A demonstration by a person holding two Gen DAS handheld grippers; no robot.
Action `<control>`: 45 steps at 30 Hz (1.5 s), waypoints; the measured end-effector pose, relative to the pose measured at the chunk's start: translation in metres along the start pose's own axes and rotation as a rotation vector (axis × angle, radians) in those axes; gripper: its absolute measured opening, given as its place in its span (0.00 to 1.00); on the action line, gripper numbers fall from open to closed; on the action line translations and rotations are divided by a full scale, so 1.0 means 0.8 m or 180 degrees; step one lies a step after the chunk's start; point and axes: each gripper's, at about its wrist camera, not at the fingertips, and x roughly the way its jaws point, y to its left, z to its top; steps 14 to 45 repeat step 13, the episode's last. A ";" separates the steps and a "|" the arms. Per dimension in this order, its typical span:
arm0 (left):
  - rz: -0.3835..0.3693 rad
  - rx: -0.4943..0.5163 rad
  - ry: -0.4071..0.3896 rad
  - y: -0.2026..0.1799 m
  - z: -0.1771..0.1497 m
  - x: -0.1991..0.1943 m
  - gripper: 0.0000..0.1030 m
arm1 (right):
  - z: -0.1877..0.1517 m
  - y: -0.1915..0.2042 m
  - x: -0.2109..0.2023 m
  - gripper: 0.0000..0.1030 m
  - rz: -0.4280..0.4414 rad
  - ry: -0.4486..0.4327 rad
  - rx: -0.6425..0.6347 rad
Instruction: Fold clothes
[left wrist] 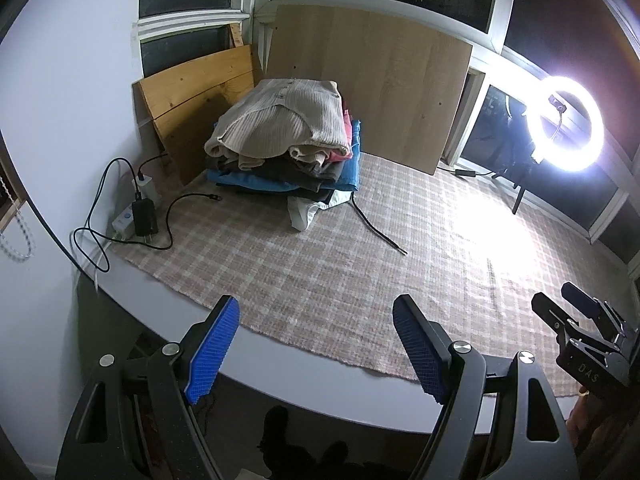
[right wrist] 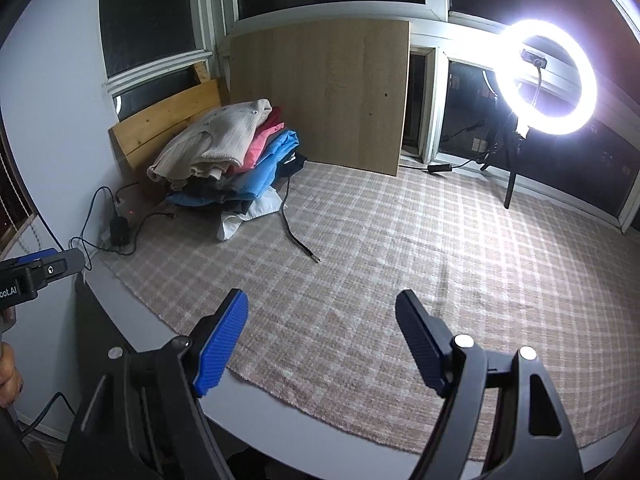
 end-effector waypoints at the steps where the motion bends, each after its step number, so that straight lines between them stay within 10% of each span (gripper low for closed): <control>1: 0.0005 0.0001 -0.0003 0.000 0.000 -0.001 0.75 | 0.001 -0.001 0.000 0.73 0.0003 -0.0003 0.0005; 45: 0.0066 0.0022 -0.0143 0.002 0.004 -0.008 0.75 | 0.005 0.011 0.010 0.73 0.0036 0.0012 -0.0002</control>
